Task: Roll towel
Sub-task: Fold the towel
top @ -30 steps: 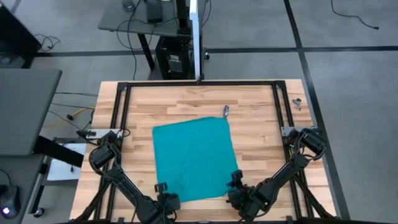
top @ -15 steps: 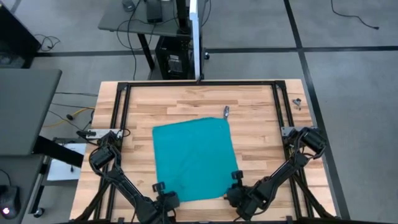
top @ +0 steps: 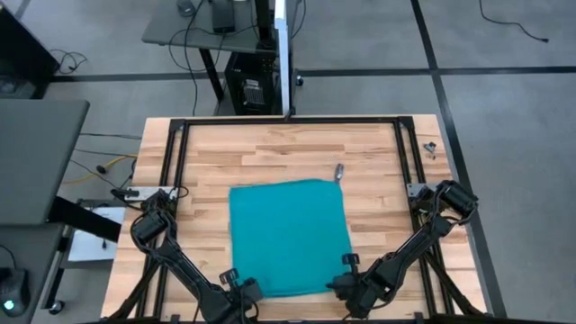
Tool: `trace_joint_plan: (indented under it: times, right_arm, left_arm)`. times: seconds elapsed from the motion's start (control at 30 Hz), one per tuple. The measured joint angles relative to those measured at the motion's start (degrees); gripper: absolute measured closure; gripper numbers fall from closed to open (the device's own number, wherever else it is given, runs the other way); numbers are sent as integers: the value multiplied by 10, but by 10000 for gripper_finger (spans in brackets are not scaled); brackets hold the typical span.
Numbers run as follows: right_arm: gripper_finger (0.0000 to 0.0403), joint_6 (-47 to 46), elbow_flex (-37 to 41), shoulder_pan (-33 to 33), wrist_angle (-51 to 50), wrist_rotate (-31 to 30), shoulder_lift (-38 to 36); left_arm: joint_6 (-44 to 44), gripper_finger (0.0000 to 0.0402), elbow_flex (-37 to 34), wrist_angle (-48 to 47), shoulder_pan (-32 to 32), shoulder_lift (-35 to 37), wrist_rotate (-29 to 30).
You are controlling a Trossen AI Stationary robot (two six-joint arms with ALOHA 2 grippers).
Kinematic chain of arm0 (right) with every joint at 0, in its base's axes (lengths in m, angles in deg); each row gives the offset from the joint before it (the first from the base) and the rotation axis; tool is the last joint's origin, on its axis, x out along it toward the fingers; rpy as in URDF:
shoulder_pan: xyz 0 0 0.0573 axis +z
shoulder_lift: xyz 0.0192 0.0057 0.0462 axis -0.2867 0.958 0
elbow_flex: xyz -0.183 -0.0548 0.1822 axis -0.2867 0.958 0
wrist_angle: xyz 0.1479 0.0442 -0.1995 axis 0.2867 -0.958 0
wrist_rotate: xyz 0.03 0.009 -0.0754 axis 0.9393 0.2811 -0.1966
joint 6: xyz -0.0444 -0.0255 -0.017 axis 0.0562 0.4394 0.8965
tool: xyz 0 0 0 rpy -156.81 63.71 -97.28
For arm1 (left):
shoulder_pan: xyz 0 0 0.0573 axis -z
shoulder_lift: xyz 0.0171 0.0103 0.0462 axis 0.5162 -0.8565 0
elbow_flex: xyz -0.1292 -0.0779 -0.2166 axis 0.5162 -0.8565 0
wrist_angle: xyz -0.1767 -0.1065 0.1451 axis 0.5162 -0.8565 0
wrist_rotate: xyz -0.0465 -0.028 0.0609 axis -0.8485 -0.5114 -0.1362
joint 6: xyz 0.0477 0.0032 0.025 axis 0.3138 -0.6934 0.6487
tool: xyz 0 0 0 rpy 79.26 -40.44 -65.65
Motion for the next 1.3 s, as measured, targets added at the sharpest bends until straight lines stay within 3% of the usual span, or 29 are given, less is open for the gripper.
trace_joint_plan:
  times: [0.27, 0.43, 0.53, 0.67, 0.87, 0.97, 1.3]
  right_arm:
    - [402, -20, 0, 7, 30, 37, 0]
    - [403, -28, 0, 7, 41, 67, -3]
    - [403, -49, 0, 6, 40, 73, -17]
    - [403, -80, 0, 7, 45, 74, -41]
    - [403, -108, 0, 7, 56, 57, -45]
    - [403, -111, 0, 5, 41, 29, -45]
    - [380, -105, 0, 4, 61, 22, -19]
  left_arm:
    - [20, 401, 1, 13, -13, 41, -20]
    - [73, 401, -10, 31, -26, 43, -68]
    - [84, 401, -50, 57, -28, 60, -93]
    - [75, 401, -148, 165, -29, 125, -104]
    - [59, 401, -263, 241, -38, 220, -85]
    - [61, 401, -283, 239, -39, 229, -74]
    - [73, 401, -288, 252, -38, 229, -70]
